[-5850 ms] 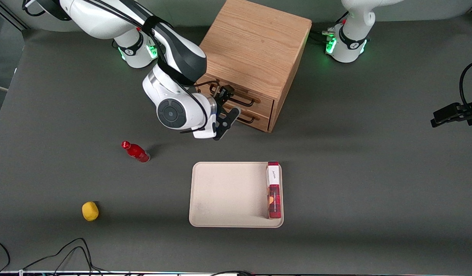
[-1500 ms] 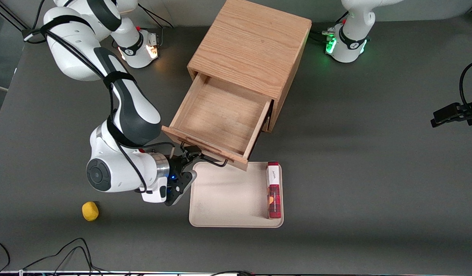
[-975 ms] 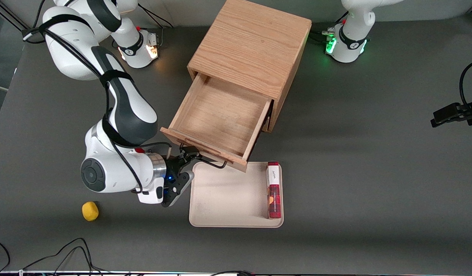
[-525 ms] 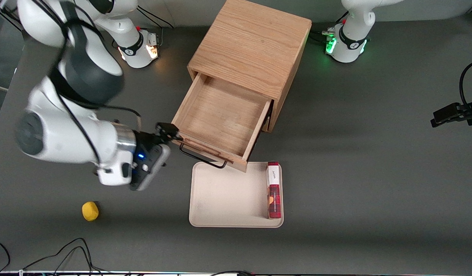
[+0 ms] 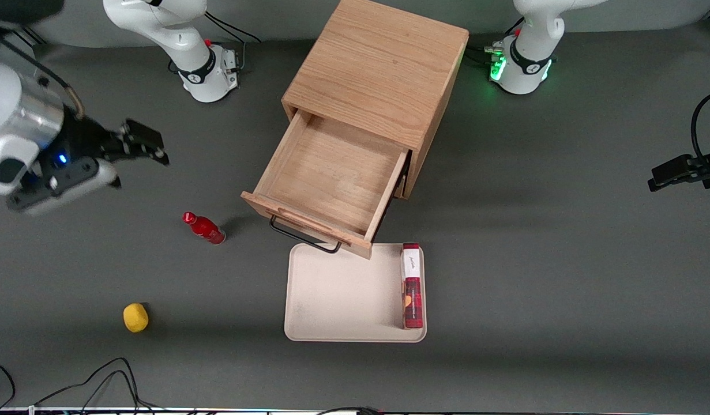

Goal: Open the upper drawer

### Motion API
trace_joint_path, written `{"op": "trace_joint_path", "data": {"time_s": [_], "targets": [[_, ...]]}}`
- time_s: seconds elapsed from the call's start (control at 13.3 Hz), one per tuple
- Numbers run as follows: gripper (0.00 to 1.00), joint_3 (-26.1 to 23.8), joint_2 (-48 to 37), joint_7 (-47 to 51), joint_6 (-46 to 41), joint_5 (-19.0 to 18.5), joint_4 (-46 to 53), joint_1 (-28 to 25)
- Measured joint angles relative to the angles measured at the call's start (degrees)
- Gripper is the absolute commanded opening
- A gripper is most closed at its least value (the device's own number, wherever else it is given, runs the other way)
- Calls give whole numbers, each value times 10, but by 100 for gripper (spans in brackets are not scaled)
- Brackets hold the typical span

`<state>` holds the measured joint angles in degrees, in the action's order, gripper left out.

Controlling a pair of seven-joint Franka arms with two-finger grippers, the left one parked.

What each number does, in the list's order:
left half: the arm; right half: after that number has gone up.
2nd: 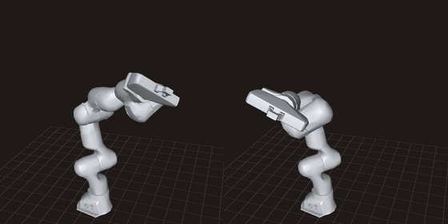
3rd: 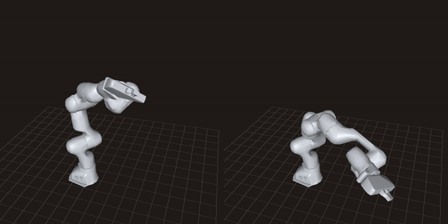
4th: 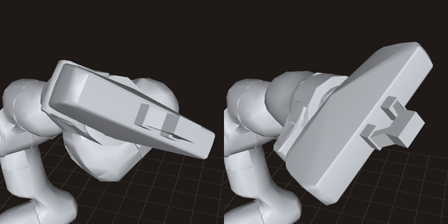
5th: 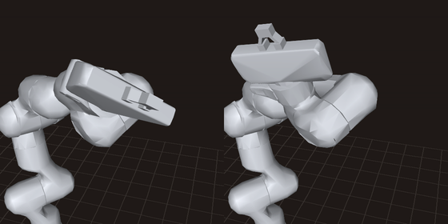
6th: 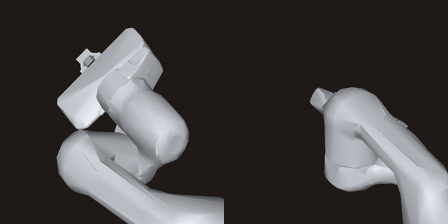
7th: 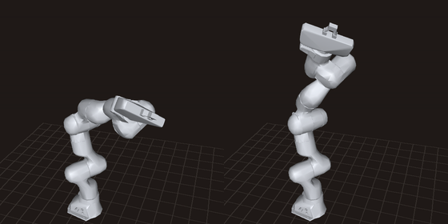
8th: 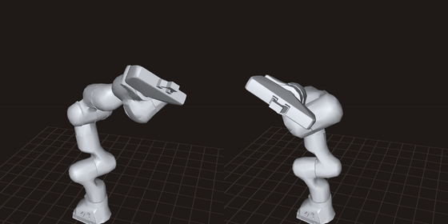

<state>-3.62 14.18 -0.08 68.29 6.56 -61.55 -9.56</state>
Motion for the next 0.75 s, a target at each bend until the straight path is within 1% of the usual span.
{"op": "trace_joint_path", "data": {"time_s": [0.15,0.22,0.38,0.53,0.6,0.75], "targets": [[100,27,-80,42,-30,-15,-90,0],[100,39,-124,55,-28,-31,-148,1],[100,51,-209,71,2,-63,-271,3],[100,58,-279,86,40,-72,-367,3],[100,65,-300,89,53,-73,-392,3],[100,84,-311,89,66,-74,-403,3]]}}
